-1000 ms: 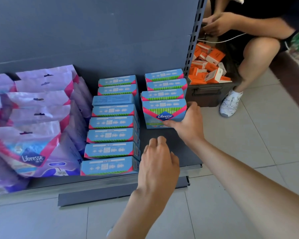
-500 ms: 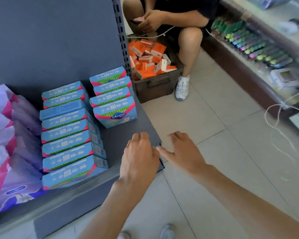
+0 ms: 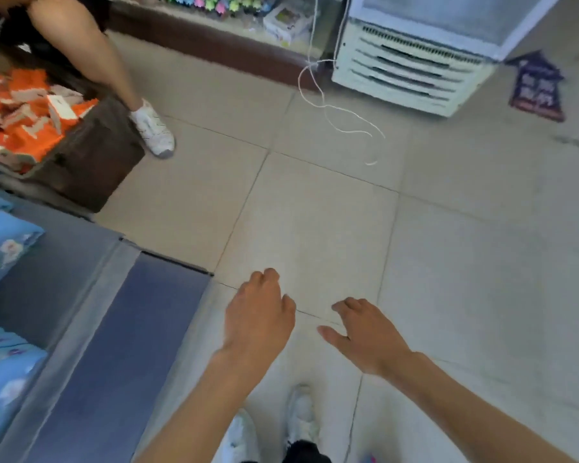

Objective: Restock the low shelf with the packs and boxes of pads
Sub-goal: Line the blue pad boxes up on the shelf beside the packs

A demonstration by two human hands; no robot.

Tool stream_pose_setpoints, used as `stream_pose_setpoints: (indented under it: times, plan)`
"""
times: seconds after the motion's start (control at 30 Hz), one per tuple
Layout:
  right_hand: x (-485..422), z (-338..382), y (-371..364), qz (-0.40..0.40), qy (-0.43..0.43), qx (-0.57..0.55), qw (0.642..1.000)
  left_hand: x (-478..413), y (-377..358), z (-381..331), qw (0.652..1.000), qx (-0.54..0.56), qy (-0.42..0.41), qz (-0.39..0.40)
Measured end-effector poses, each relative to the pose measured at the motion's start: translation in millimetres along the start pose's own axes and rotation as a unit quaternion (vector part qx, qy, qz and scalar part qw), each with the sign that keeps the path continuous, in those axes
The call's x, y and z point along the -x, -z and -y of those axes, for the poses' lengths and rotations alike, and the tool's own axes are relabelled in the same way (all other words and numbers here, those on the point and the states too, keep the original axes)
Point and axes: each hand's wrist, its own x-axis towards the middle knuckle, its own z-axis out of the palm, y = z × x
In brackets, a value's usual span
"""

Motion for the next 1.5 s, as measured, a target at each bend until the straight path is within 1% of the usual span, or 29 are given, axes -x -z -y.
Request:
stream_pose_setpoints:
  times: [0.1, 0.23, 0.4, 0.47, 0.57, 0.63, 0.7, 0.77, 0.83, 0.9, 1.03, 1.2, 1.33, 1.4, 1.5]
  plan:
    - [38.7, -50.1, -39.0, 0.004, -0.075, -0.058, 0.996, 16.6, -49.7, -34.5, 0.997, -0.021, -0.058, 0.045]
    - [96.2, -110.6, -103.7, 0.013, -0.172, -0.128, 0.977, 52.8, -123.1, -70.7, 0.985, -0.056, -0.096, 0.130]
    - [167.5, -175.1, -200.3, 0.041, -0.287, -0.202, 0.936, 112.2, -230.2, -75.7, 0.959, -0.079, -0.123, 0.243]
    - [191.4, -196.5, -242.0, 0.051, -0.319, -0.237, 0.916, 134.8, -279.6, -66.0, 0.938, -0.098, -0.129, 0.307]
    - [215.2, -225.9, -305.9, 0.050, -0.358, -0.297, 0.884, 159.8, -364.2, -43.4, 0.904, -0.099, -0.109, 0.402]
    - [220.6, -243.1, -350.1, 0.050, -0.386, -0.339, 0.857, 170.8, -416.2, -28.5, 0.896, -0.052, -0.034, 0.440]
    - [220.8, -256.8, -393.9, 0.043, -0.418, -0.385, 0.822, 178.3, -462.8, -15.8, 0.894, 0.009, 0.061, 0.444]
    - [214.8, -267.4, -432.8, 0.031, -0.445, -0.434, 0.783, 181.6, -503.1, -4.3, 0.895, 0.052, 0.129, 0.424]
    - [203.0, -274.4, -464.0, 0.014, -0.455, -0.469, 0.756, 181.4, -536.9, 6.3, 0.901, 0.070, 0.159, 0.399]
    - [189.6, -280.2, -489.0, -0.003, -0.456, -0.497, 0.738, 180.9, -562.5, 12.9, 0.898, 0.077, 0.177, 0.396]
    - [168.2, -288.2, -521.8, -0.029, -0.449, -0.542, 0.710, 182.9, -596.9, 25.3, 0.862, 0.109, 0.224, 0.441]
    - [157.7, -291.5, -539.8, -0.045, -0.443, -0.569, 0.691, 192.1, -613.6, 31.7, 0.844, 0.176, 0.207, 0.462]
    - [160.2, -287.9, -521.0, -0.078, -0.439, -0.599, 0.665, 194.8, -603.2, 27.5, 0.845, 0.196, 0.216, 0.448]
    - [160.4, -282.5, -497.2, -0.098, -0.427, -0.599, 0.670, 193.6, -583.4, 20.6, 0.848, 0.217, 0.206, 0.437]
    - [153.5, -267.1, -436.8, -0.119, -0.382, -0.594, 0.698, 183.7, -530.5, 3.9, 0.859, 0.259, 0.169, 0.409]
